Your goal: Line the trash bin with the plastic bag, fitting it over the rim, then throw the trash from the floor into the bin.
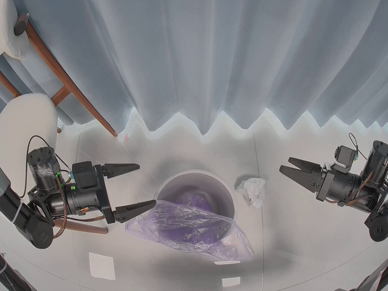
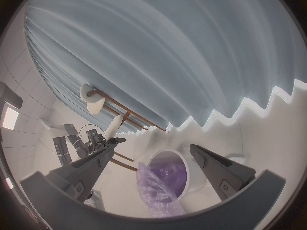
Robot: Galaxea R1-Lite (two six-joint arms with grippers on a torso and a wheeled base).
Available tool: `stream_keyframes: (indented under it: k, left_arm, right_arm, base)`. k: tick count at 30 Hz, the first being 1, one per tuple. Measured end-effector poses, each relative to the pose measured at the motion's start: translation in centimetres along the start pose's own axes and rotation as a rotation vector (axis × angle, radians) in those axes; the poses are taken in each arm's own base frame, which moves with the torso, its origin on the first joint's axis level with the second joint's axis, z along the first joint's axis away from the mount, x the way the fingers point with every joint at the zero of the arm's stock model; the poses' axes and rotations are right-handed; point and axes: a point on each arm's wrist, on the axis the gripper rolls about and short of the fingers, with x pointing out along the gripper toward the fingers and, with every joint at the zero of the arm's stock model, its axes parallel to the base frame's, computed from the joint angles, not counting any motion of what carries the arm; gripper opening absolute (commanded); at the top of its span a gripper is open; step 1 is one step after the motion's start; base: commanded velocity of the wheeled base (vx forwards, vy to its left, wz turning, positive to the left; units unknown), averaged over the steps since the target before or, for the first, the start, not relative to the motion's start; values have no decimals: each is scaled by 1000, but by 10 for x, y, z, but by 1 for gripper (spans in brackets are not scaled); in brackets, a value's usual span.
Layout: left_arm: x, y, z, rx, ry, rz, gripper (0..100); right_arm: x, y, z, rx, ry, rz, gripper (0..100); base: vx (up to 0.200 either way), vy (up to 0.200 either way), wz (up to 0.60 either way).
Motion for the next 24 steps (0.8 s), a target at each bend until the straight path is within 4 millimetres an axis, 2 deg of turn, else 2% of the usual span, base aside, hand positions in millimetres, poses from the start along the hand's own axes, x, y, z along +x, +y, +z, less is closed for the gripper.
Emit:
stream_keyframes:
  k: [10,24]
  left_arm:
    - [3,8,-33,-101,87,31,100]
    - [27,16,-69,-91,94,59,100]
  right_arm:
    - [2,5,-11,17,41,20,100]
    - [4,8,-18,26,68,37,100]
  base:
    - [0,0,0]
    - [0,0,0]
